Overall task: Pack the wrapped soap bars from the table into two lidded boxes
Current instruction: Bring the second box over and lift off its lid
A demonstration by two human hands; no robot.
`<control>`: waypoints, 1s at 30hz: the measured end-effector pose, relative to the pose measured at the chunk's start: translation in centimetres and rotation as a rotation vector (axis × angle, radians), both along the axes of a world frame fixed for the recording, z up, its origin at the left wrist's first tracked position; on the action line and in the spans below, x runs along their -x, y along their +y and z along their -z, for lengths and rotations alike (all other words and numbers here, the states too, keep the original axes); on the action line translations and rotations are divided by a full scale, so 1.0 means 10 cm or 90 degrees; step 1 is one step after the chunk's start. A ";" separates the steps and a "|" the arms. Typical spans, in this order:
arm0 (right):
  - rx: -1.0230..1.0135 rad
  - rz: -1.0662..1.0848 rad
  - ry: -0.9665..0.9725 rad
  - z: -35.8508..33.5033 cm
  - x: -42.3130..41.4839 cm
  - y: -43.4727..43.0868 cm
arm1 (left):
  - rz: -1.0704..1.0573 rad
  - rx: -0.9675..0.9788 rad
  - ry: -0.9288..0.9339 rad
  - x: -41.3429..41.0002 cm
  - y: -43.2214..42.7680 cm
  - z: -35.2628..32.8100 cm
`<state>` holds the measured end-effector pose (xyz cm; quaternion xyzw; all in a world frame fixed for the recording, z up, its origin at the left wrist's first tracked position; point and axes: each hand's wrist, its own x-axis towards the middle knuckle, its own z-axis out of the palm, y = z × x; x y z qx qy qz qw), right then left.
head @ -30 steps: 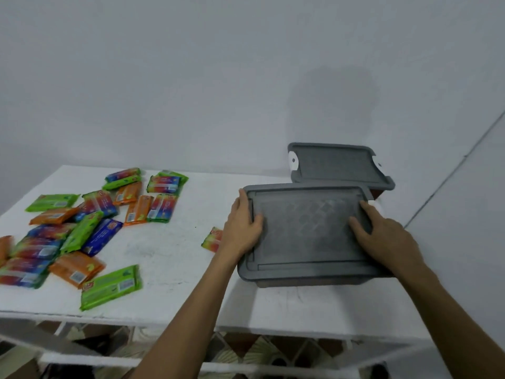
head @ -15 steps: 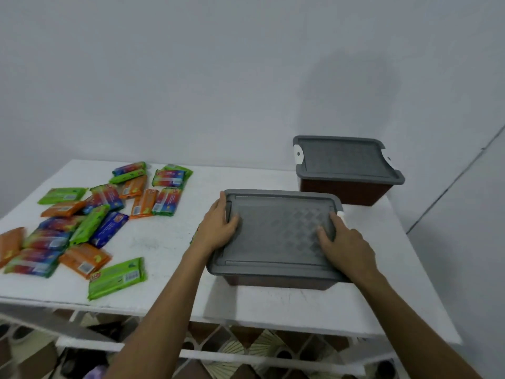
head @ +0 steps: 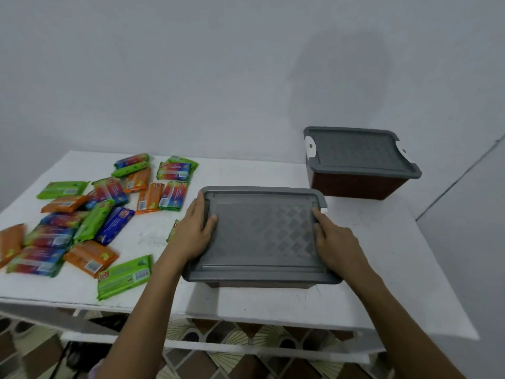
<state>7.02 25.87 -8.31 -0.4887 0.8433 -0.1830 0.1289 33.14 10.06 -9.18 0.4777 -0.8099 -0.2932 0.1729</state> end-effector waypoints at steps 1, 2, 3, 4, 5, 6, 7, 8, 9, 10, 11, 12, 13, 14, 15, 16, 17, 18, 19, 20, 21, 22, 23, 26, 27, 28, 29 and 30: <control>-0.006 -0.004 0.002 -0.01 0.03 0.06 | 0.005 0.007 0.003 0.00 0.06 0.02; -0.008 -0.011 0.004 -0.02 0.05 0.12 | 0.012 0.017 0.008 -0.02 0.11 0.04; -0.003 -0.016 -0.005 -0.02 0.06 0.18 | 0.016 0.025 0.013 -0.03 0.15 0.05; 0.012 -0.019 -0.037 -0.01 0.08 0.25 | 0.019 0.028 0.025 -0.05 0.18 0.05; 0.040 -0.017 -0.084 0.00 0.10 0.32 | 0.022 0.013 0.048 -0.08 0.19 0.05; 0.074 -0.013 -0.133 0.01 0.12 0.37 | 0.021 -0.027 0.092 -0.11 0.18 0.05; 0.106 -0.006 -0.178 0.02 0.13 0.42 | 0.010 -0.089 0.154 -0.17 0.17 0.05; 0.134 0.002 -0.215 0.03 0.15 0.46 | -0.003 -0.150 0.219 -0.24 0.17 0.07; 0.161 0.011 -0.246 0.05 0.17 0.49 | -0.018 -0.184 0.260 -0.30 0.16 0.11; 0.189 0.025 -0.281 0.08 0.18 0.52 | -0.026 -0.186 0.267 -0.34 0.17 0.15; 0.207 0.044 -0.315 0.12 0.17 0.55 | -0.030 -0.168 0.255 -0.38 0.16 0.21; 0.219 0.065 -0.361 0.15 0.16 0.58 | -0.032 -0.147 0.244 -0.39 0.16 0.25; 0.226 0.083 -0.402 0.19 0.14 0.61 | -0.036 -0.132 0.239 -0.38 0.17 0.27; 0.227 0.096 -0.437 0.22 0.14 0.63 | -0.042 -0.113 0.236 -0.37 0.17 0.29; 0.215 0.099 -0.436 0.22 0.14 0.64 | -0.055 -0.085 0.234 -0.36 0.18 0.29; 0.205 0.104 -0.412 0.21 0.16 0.64 | -0.078 -0.048 0.225 -0.35 0.20 0.28; 0.195 0.109 -0.352 0.18 0.18 0.63 | -0.106 -0.003 0.209 -0.36 0.21 0.26; 0.191 0.118 -0.273 0.15 0.21 0.61 | -0.129 0.055 0.184 -0.36 0.23 0.22; 0.196 0.127 -0.187 0.12 0.23 0.60 | -0.145 0.113 0.154 -0.37 0.25 0.18; 0.207 0.132 -0.121 0.09 0.24 0.59 | -0.152 0.157 0.129 -0.38 0.27 0.11; 0.211 0.130 -0.084 0.05 0.24 0.58 | -0.145 0.179 0.098 -0.37 0.29 0.04; 0.201 0.119 -0.069 0.02 0.23 0.58 | -0.125 0.180 0.055 -0.37 0.31 -0.02; 0.175 0.104 -0.064 0.01 0.21 0.57 | -0.103 0.170 0.005 -0.35 0.33 -0.08; 0.099 0.074 -0.041 0.03 0.14 0.57 | -0.090 0.122 -0.093 -0.28 0.40 -0.22; 0.098 0.074 -0.038 0.03 0.13 0.57 | -0.102 0.109 -0.096 -0.25 0.42 -0.25; 0.102 0.076 -0.038 0.02 0.12 0.57 | -0.118 0.095 -0.091 -0.24 0.43 -0.28; 0.110 0.076 -0.040 0.00 0.12 0.58 | -0.134 0.083 -0.079 -0.22 0.44 -0.31; 0.119 0.075 -0.042 -0.04 0.11 0.58 | -0.149 0.067 -0.058 -0.23 0.44 -0.35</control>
